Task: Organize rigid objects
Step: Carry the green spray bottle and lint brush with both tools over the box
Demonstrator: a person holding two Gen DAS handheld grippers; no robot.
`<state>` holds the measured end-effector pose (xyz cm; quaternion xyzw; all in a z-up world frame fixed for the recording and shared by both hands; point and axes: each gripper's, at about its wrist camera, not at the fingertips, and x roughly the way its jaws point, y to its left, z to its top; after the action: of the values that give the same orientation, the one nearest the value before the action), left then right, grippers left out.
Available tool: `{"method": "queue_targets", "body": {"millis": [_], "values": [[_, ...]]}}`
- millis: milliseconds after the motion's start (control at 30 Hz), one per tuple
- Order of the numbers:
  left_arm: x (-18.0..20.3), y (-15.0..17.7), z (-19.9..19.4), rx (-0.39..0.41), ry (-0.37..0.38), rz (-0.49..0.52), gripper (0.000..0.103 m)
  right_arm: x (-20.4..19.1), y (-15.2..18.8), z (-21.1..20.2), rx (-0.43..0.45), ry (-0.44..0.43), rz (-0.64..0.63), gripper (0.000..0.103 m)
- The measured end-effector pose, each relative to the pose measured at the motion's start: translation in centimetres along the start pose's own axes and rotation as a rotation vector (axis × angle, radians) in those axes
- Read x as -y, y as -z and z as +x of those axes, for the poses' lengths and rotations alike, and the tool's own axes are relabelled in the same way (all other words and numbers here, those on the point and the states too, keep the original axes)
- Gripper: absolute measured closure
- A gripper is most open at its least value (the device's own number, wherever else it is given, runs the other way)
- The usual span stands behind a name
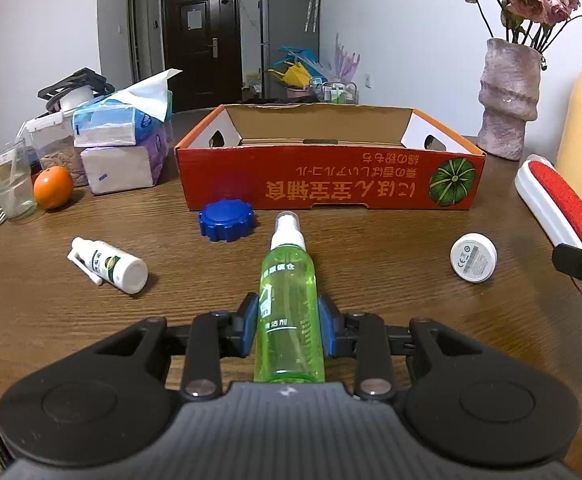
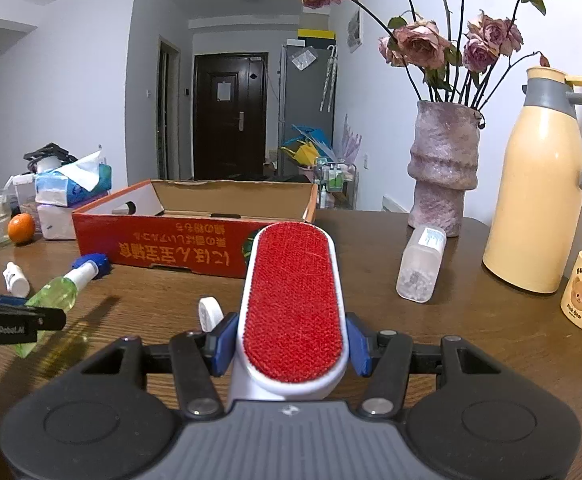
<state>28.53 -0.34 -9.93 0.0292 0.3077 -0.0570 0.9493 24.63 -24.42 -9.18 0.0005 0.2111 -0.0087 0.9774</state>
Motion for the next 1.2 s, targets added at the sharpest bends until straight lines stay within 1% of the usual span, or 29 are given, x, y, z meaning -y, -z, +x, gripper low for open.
{"method": "queue_targets", "body": {"millis": [400, 667, 900, 1200], "values": [[-0.2, -0.5, -1.7, 0.027, -0.003, -0.048, 0.071, -0.9, -0.9, -1.0, 0.025, -0.035, -0.022, 0.048], [-0.4, -2.4, -3.0, 0.068, 0.003, -0.089, 0.071, -1.6, -2.0, -1.2, 0.036, -0.061, -0.013, 0.048], [0.1, -3.5, -2.8, 0.079, 0.0, -0.103, 0.071, -1.9, -3.0, -0.6, 0.038, -0.068, 0.001, 0.048], [0.2, -5.4, -3.2, 0.13, -0.004, -0.141, 0.071, -2.6, -4.6, 0.2, 0.056, -0.082, 0.011, 0.048]]}}
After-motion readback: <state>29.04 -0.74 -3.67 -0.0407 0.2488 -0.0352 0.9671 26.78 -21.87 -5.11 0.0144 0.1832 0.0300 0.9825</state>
